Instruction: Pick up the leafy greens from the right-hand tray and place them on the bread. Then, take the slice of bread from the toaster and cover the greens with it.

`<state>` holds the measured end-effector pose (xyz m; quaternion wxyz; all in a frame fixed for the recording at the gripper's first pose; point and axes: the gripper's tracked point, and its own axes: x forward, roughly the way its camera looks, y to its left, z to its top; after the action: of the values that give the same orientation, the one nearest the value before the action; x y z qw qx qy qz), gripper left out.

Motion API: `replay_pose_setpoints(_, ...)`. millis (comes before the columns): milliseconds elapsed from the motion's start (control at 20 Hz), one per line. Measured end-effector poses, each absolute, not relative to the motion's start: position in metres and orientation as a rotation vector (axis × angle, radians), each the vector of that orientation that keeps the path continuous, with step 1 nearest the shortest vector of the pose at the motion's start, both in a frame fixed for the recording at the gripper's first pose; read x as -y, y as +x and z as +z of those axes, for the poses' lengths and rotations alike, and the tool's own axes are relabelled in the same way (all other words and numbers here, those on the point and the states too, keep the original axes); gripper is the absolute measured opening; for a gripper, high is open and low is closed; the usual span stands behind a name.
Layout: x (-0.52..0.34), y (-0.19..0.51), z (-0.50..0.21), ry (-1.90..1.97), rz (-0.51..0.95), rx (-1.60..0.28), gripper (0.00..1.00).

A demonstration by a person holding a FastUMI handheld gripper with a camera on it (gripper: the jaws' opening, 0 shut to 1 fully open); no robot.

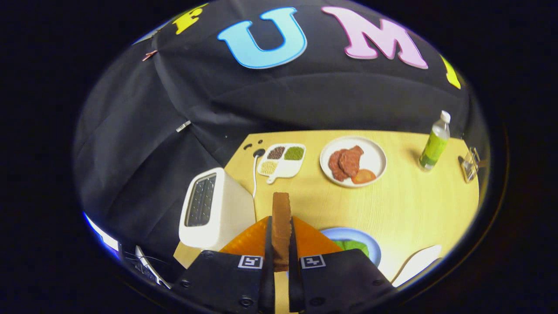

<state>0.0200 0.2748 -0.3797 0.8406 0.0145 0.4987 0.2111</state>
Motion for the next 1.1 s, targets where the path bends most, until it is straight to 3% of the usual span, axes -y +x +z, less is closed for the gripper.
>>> replay_pose_setpoints(850, -0.179, -0.015, -0.463, 0.194, 0.344, -1.176, 0.19)
replay_pose_setpoints(950, -0.172, -0.015, -0.465, 0.208, 0.333, -1.184, 0.23)
replay_pose_setpoints(1100, -0.149, -0.010, -0.468, 0.178, 0.296, -1.174, 0.44)
